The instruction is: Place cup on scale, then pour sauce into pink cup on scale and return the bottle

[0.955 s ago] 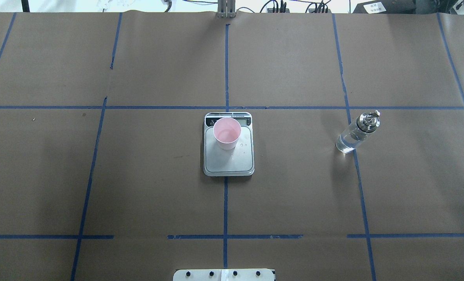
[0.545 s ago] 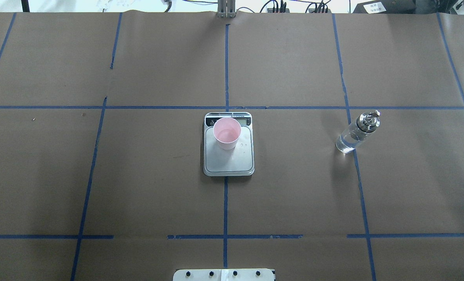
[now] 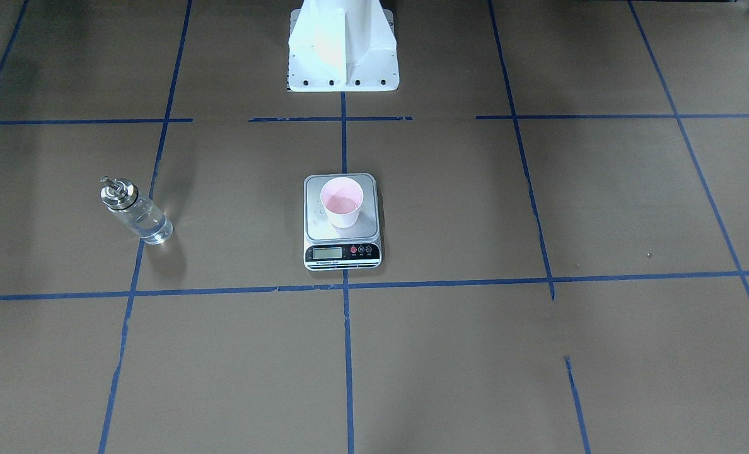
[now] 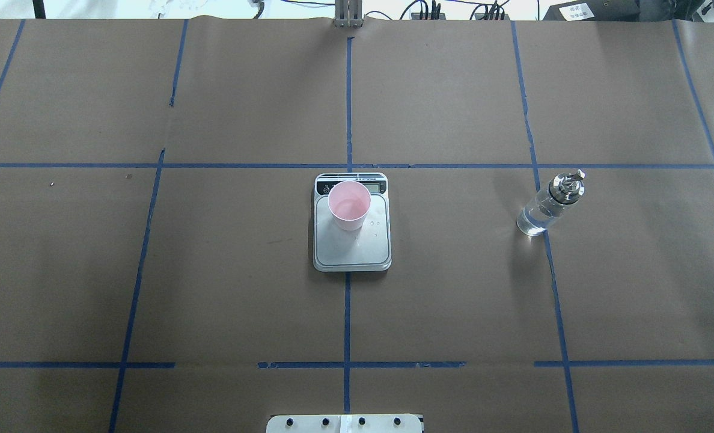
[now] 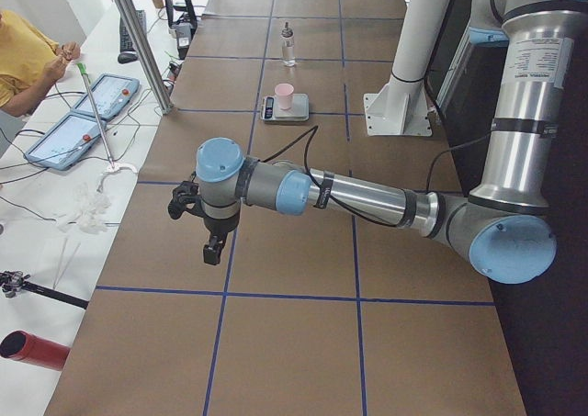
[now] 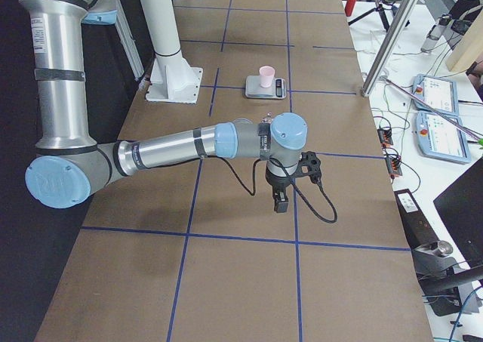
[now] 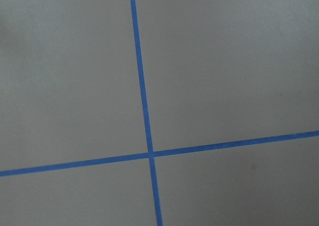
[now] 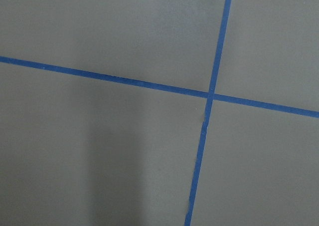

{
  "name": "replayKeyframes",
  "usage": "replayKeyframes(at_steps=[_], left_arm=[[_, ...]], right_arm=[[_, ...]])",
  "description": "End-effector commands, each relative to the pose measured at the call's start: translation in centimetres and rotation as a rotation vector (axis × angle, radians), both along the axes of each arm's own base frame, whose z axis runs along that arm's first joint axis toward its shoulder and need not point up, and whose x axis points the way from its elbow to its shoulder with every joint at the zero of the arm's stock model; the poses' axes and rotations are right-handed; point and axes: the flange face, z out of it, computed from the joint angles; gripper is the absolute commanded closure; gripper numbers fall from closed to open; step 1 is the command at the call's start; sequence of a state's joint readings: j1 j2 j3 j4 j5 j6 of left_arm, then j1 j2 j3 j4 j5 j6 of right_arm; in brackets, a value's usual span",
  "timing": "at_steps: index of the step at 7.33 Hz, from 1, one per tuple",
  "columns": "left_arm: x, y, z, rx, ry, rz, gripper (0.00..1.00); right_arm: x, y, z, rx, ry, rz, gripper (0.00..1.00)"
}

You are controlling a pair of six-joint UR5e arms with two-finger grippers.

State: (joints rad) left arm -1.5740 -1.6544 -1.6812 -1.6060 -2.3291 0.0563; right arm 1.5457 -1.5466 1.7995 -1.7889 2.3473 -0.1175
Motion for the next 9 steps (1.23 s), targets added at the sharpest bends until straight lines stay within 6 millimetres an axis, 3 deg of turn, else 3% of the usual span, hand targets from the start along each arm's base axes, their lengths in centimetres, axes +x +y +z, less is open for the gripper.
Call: replayKeyframes(at_steps=[1,2,4,7,9], left_arm=[[0.2,1.1,1.3,-0.047,0.047,0.015,0.00],[0.6,1.1,3.1,-0.090,0.088,0.021,0.00],[0.2,1.2,6.1,-0.132,0.019,0.011,0.00],[0.4,0.6,3.8,-0.106,0.056,0.015,0.00],[0.7,0.9,3.3,-0.093,0.102,0.029,0.00]], right_arm=[[-0.3,-0.5,0.0,-0.021,0.006,0.020,0.00],[-0.3,-0.4,-0.7,-0.016,0.002,0.030,0.00],[-0.6,-0.3,0.1,-0.053,0.006,0.040,0.00],[-2.5,-1.2,0.1,-0.042,0.065,-0.002,0.00],[-3.2,-1.3,0.8,-0.057,0.065,-0.015,0.00]])
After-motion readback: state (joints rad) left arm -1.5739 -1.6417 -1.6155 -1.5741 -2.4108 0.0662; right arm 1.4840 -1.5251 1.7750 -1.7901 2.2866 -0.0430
